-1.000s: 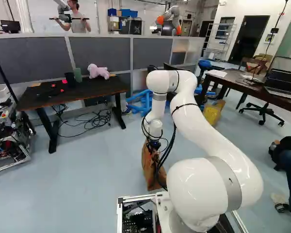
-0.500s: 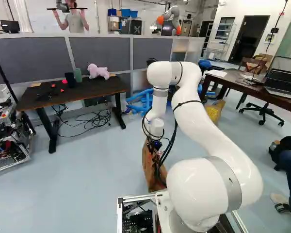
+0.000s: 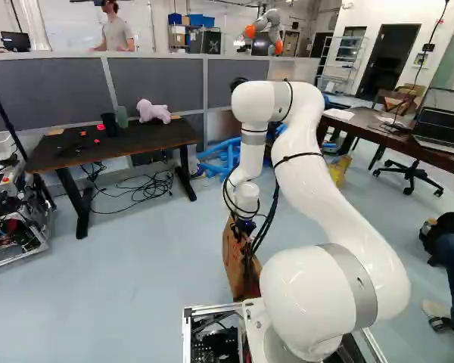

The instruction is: Pick up the bag on the ground and place it on the table

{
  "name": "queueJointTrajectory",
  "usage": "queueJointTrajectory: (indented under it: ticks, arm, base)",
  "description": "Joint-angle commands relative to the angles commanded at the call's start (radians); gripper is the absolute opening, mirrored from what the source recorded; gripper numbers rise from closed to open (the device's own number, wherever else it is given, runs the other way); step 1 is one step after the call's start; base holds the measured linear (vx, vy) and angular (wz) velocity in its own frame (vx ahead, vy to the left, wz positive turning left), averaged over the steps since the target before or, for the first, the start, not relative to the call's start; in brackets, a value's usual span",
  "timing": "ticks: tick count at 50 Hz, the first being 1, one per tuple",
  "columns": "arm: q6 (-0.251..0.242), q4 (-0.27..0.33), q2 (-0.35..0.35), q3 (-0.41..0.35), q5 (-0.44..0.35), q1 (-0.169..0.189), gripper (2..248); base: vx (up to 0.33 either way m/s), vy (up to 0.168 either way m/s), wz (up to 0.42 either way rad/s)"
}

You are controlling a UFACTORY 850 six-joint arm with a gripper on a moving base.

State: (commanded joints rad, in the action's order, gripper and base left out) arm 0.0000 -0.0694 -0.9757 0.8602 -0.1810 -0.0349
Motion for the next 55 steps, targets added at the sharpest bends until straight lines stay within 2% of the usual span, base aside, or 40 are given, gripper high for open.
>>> queueJointTrajectory:
  ticks: [20, 55]
  arm:
    - [0.000, 0.000, 0.097, -0.098, 0.000, -0.002, 21]
    - [0.000, 0.000, 0.259, -0.204, 0.008, -0.002, 21]
  base:
    - [0.000, 0.000, 0.000]
    - [0.000, 0.000, 0.000]
